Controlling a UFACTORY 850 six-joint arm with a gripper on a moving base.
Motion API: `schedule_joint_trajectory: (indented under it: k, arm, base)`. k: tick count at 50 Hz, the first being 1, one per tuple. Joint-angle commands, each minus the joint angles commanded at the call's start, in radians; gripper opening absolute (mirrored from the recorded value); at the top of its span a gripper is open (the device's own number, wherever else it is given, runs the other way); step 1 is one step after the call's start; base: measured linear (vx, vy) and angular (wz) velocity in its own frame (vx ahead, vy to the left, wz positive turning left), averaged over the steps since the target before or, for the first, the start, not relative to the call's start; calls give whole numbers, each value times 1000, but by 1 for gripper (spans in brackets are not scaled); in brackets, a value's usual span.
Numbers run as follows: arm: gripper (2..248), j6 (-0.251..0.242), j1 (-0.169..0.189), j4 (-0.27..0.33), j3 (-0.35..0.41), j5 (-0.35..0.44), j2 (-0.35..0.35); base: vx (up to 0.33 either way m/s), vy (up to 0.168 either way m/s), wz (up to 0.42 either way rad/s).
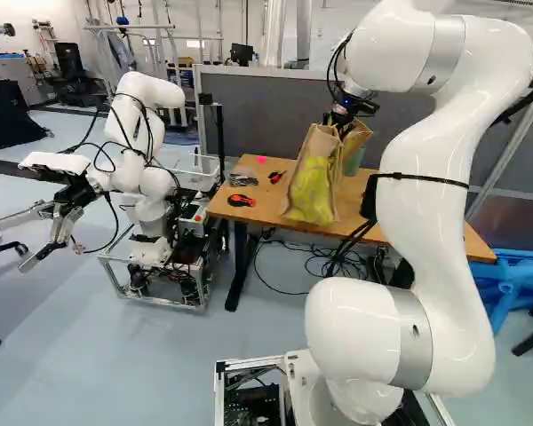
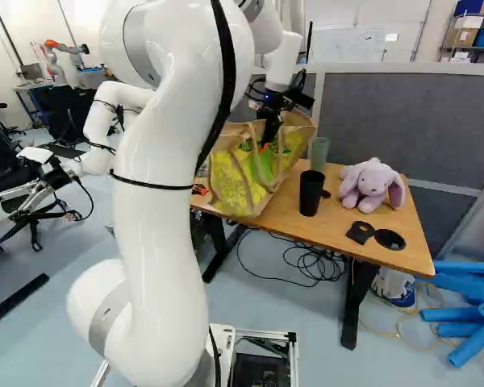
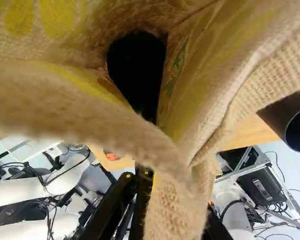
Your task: Pick up the bag on the ground and place it on the table
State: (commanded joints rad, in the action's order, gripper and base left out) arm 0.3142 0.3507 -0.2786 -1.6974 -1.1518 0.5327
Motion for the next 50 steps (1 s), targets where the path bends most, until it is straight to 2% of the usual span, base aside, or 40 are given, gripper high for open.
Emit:
schedule_joint_trajectory:
  k: [15,43,44,49,50]
  arm:
    - [22,0,11,0,11,99,28]
    - [22,0,17,0,10,110,37]
    - [46,0,17,0,10,110,37]
    - [46,0,17,0,10,110,37]
    - [80,0,17,0,10,110,37]
  base:
    - [0,0,0]
    - [0,0,0]
    - [0,0,0]
    - [0,0,0]
    - [0,0,0]
